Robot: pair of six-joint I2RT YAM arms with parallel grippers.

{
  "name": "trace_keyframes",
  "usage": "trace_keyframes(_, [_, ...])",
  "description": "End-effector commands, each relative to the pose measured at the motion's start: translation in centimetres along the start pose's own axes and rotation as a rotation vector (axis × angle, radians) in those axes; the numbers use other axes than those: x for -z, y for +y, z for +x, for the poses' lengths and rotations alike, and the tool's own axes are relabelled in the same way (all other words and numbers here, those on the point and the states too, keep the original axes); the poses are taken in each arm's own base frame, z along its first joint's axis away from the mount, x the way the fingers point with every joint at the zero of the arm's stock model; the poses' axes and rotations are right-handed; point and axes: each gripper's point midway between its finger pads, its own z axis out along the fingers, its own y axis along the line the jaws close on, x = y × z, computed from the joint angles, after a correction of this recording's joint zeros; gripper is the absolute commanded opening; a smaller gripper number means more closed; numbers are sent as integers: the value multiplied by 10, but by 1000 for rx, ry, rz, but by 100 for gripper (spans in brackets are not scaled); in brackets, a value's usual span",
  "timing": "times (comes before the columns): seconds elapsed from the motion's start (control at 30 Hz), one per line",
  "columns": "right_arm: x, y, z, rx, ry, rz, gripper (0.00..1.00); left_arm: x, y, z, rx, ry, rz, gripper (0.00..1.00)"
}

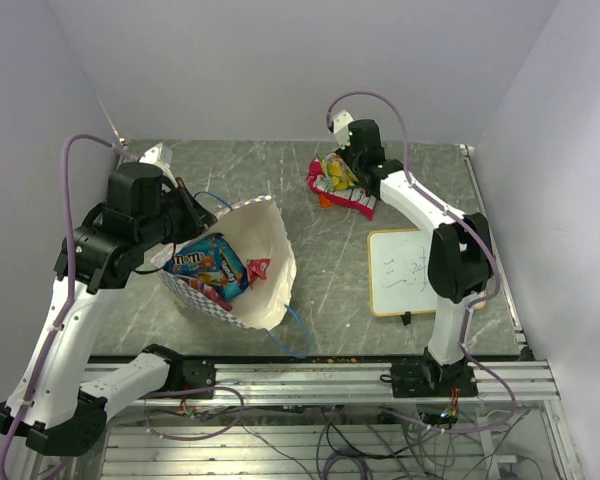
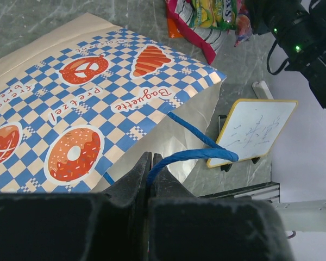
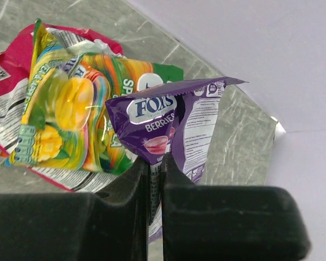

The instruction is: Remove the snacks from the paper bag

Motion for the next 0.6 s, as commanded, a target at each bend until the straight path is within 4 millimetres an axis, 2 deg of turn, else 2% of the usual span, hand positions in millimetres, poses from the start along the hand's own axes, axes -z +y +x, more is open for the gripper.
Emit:
trace_keyframes(0.0, [-9,-22,-29,50,-58,72,0,11,-1,-2,-33,-10,5,7])
trace_keyframes(0.2, [-33,-5,-39,100,-66,36,0,7,1,9,-17,3,28,7])
trace_keyframes(0.37, [-53,9,-45,180,-66,4,0,-5,-1,9,-36,13,42,7])
trace_keyframes(0.57, [-66,31,-26,224,-44,-50,0,-7,-10,0,-31,-1,58,7])
